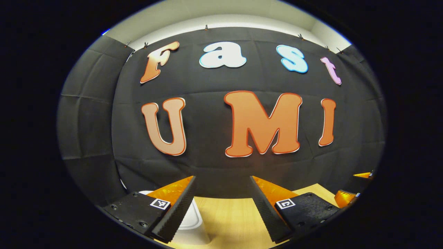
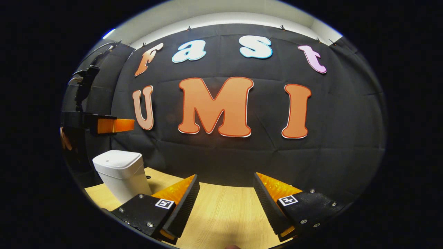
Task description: Press the lid of the desktop garbage bin to open it, pick up the crumpled paper on the desktop and throw it into the bin, then pick up the pop can on the desktop and drop it into the bin, and finally close the garbage bin lid.
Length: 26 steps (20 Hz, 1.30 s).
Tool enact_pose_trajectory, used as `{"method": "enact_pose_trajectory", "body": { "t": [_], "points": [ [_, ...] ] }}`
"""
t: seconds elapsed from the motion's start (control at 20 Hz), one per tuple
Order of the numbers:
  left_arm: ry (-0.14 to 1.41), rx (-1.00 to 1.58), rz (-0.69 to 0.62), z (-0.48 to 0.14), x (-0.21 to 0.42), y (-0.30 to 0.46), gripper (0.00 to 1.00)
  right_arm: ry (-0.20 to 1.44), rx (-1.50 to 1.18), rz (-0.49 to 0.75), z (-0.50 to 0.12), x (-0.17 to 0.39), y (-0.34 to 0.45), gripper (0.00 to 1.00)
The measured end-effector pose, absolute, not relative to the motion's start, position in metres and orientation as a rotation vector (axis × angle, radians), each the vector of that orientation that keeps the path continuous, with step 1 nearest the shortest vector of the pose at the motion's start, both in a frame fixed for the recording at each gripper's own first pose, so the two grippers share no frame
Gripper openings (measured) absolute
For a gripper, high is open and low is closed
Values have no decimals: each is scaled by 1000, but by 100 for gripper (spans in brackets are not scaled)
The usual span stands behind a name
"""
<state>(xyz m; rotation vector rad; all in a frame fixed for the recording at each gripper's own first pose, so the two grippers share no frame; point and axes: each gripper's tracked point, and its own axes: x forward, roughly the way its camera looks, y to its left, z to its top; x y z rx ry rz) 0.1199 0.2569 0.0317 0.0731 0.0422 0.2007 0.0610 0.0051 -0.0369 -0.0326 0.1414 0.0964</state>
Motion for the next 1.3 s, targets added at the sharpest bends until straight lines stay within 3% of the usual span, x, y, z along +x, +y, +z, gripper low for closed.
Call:
{"method": "enact_pose_trajectory", "body": {
  "t": [0.05,0.1,0.6,1.3],
  "points": [
    [18,75,194,30,115,245,97,135,-35,98,5,50,4,93],
    [4,81,188,28,108,236,94,130,-34,98,-33,57,8,93],
    [50,12,188,-36,68,190,95,94,13,50,-26,43,11,93],
    [19,22,202,-36,58,189,95,83,25,72,-36,42,25,93]
  ]
}}
